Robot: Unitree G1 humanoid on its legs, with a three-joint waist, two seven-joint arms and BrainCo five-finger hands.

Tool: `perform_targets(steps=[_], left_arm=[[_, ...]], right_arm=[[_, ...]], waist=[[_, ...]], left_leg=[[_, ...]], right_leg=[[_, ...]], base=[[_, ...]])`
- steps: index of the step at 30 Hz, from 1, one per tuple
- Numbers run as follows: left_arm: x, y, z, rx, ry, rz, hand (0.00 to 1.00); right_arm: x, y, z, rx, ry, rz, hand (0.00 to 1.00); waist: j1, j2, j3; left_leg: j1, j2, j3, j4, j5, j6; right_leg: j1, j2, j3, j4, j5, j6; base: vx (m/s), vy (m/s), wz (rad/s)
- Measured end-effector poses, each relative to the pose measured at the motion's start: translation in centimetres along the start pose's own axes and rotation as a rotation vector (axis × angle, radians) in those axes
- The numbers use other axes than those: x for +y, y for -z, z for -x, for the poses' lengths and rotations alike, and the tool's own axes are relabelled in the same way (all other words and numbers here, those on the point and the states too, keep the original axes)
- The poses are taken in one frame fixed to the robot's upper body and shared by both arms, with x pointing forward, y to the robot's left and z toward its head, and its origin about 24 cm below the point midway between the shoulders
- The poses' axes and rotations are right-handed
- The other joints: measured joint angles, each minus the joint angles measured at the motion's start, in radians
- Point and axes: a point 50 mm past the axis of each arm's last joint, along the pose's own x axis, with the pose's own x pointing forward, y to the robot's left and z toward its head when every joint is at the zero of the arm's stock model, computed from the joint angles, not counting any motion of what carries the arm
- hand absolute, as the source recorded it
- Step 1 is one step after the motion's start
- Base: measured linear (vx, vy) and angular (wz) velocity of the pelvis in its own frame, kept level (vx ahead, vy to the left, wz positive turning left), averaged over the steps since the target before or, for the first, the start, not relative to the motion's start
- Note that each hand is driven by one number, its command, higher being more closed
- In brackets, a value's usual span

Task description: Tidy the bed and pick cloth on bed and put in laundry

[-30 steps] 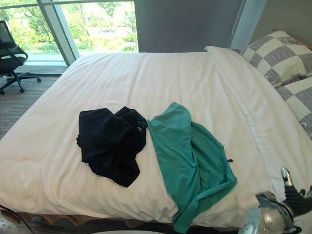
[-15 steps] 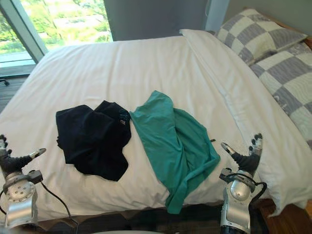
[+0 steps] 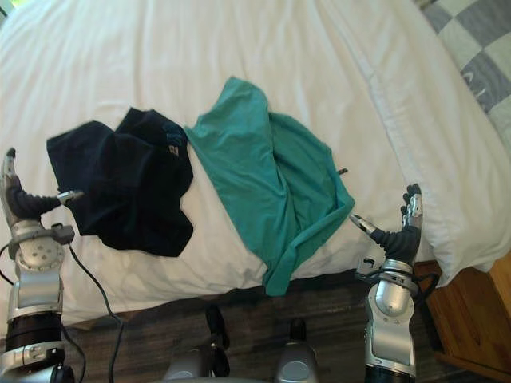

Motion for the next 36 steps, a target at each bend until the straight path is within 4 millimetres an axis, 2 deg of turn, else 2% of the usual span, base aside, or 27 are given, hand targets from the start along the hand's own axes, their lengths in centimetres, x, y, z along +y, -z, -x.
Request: perform_targets(steps=[6, 10, 15, 17, 19, 22, 25, 27, 28, 31, 32, 36], left_arm=[[-0.4, -2.5, -1.7, -0.053, -0.035, 0.018, 0.00], [-1.0, -4.7, -2.5, -0.113, -0.037, 0.014, 0.00], [-1.7, -6.9, -3.0, -0.177, -0.031, 0.014, 0.00], [-1.9, -7.1, -3.1, -0.177, -0.029, 0.020, 0.00], [-2.4, -7.5, -3.0, -0.187, -0.006, 0.023, 0.00], [-3.3, -7.5, -2.7, -0.187, 0.031, 0.001, 0.00], [-4.7, -7.1, -3.1, -0.158, 0.113, -0.030, 0.00], [-4.8, -7.1, -3.4, -0.155, 0.144, -0.036, 0.00], [-5.0, -7.0, -3.6, -0.152, 0.207, -0.053, 1.00], [-4.9, -6.7, -4.0, -0.178, 0.324, -0.147, 1.00], [-5.2, -6.9, -3.9, -0.197, 0.356, -0.172, 1.00], [-5.1, -7.2, -3.4, -0.265, 0.436, -0.229, 1.00]], right_arm=[[0.9, -2.2, 0.4, -0.079, 0.007, -0.072, 0.00], [1.2, -4.5, 0.3, -0.178, 0.019, -0.126, 0.00], [1.1, -5.7, 0.1, -0.234, 0.046, -0.155, 0.00], [1.1, -6.1, 0.2, -0.249, 0.051, -0.166, 0.00], [1.0, -6.4, 0.2, -0.264, 0.058, -0.172, 0.00], [1.1, -7.1, 0.2, -0.297, 0.067, -0.195, 0.00], [1.2, -7.8, -0.1, -0.329, 0.073, -0.216, 0.00], [1.2, -7.9, -0.1, -0.335, 0.073, -0.220, 0.00], [1.3, -8.0, -0.2, -0.338, 0.062, -0.232, 0.00], [1.6, -8.6, -0.6, -0.361, 0.036, -0.269, 0.00], [1.6, -8.6, -0.6, -0.361, 0.028, -0.268, 0.00], [1.6, -9.2, -0.4, -0.390, 0.000, -0.270, 0.00]], waist=[[0.004, -0.014, 0.056], [0.012, -0.039, 0.098], [0.022, -0.043, 0.150], [0.022, -0.041, 0.156], [0.025, -0.047, 0.189], [0.028, -0.047, 0.193], [0.028, -0.047, 0.212], [0.031, -0.047, 0.213], [0.034, -0.047, 0.213], [0.044, -0.047, 0.212], [0.056, -0.046, 0.212], [0.068, -0.046, 0.212]], left_leg=[[-0.043, 0.004, 0.015, 0.014, 0.006, 0.003], [-0.132, 0.028, 0.024, 0.131, -0.046, 0.005], [-0.239, 0.076, 0.037, 0.293, -0.115, 0.008], [-0.276, 0.089, 0.038, 0.333, -0.130, 0.009], [-0.296, 0.108, 0.045, 0.383, -0.156, 0.011], [-0.362, 0.127, 0.053, 0.436, -0.177, 0.018], [-0.386, 0.138, 0.053, 0.469, -0.186, 0.019], [-0.392, 0.139, 0.055, 0.473, -0.187, 0.020], [-0.391, 0.141, 0.057, 0.478, -0.190, 0.021], [-0.390, 0.151, 0.070, 0.492, -0.205, 0.023], [-0.390, 0.154, 0.075, 0.499, -0.210, 0.025], [-0.389, 0.152, 0.075, 0.506, -0.214, 0.030]], right_leg=[[-0.070, -0.012, 0.013, 0.063, -0.011, -0.005], [-0.124, -0.016, 0.023, 0.087, -0.012, -0.006], [-0.181, -0.007, 0.025, 0.129, -0.019, -0.009], [-0.210, -0.004, 0.028, 0.145, -0.020, -0.010], [-0.223, 0.002, 0.034, 0.160, -0.021, -0.011], [-0.283, 0.008, 0.048, 0.182, -0.022, -0.011], [-0.302, 0.011, 0.050, 0.198, -0.022, -0.011], [-0.309, 0.010, 0.051, 0.204, -0.022, -0.011], [-0.309, 0.010, 0.054, 0.206, -0.022, -0.011], [-0.309, 0.013, 0.065, 0.208, -0.022, -0.011], [-0.308, 0.014, 0.069, 0.208, -0.021, -0.011], [-0.303, 0.010, 0.069, 0.208, -0.020, -0.009]], base=[[0.02, 0.003, -0.02], [0.01, -0.005, -0.04], [-0.01, 0.000, -0.04], [-0.02, 0.010, -0.09], [-0.02, 0.028, -0.13], [-0.03, 0.032, -0.14], [-0.01, 0.037, -0.04], [0.00, 0.006, -0.02], [0.01, 0.018, -0.07], [-0.01, 0.018, -0.12], [-0.01, 0.027, -0.12], [0.02, 0.021, 0.01]])
